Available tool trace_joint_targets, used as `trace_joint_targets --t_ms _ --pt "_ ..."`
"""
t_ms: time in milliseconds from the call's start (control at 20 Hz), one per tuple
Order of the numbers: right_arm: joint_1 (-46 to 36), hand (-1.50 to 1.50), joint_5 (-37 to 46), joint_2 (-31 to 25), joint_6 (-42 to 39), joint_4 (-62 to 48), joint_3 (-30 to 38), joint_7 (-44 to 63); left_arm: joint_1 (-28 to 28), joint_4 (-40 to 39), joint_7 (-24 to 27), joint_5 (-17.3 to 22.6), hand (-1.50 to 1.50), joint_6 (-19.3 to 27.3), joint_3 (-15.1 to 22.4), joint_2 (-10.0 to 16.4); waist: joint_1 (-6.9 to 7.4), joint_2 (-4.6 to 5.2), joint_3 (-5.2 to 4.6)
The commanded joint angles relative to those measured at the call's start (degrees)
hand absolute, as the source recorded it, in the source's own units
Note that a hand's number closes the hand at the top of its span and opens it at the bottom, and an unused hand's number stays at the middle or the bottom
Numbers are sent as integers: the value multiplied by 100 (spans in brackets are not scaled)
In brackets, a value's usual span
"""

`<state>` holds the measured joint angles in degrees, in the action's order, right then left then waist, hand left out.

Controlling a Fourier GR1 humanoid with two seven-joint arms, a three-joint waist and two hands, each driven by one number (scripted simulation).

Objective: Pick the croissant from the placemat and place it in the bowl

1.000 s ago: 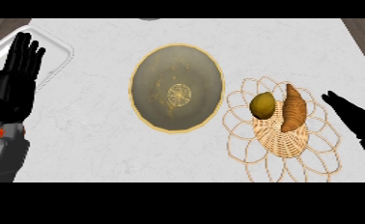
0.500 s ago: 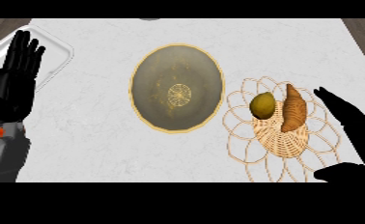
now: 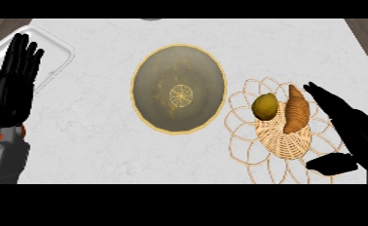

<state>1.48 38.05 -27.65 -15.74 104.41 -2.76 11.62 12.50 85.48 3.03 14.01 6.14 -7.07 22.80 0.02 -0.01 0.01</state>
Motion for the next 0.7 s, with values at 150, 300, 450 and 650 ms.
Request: trace_joint_targets --t_ms 150,300,450,650 --pt "-518 -150 406 289 -165 -771 99 -159 -3 44 16 -405 0 93 46 -361 4 2 0" --pt "-392 -150 671 442 87 -1016 71 -423 342 -302 -23 -431 0 -67 -85 -275 -12 5 0" --pt "-207 -150 820 605 167 -1014 93 -577 305 -28 -353 -295 0 -212 -313 -198 -12 -1 0" --pt "-916 -150 1008 778 63 -1680 121 -322 199 209 -470 -332 0 -218 -381 -217 10 1 0"
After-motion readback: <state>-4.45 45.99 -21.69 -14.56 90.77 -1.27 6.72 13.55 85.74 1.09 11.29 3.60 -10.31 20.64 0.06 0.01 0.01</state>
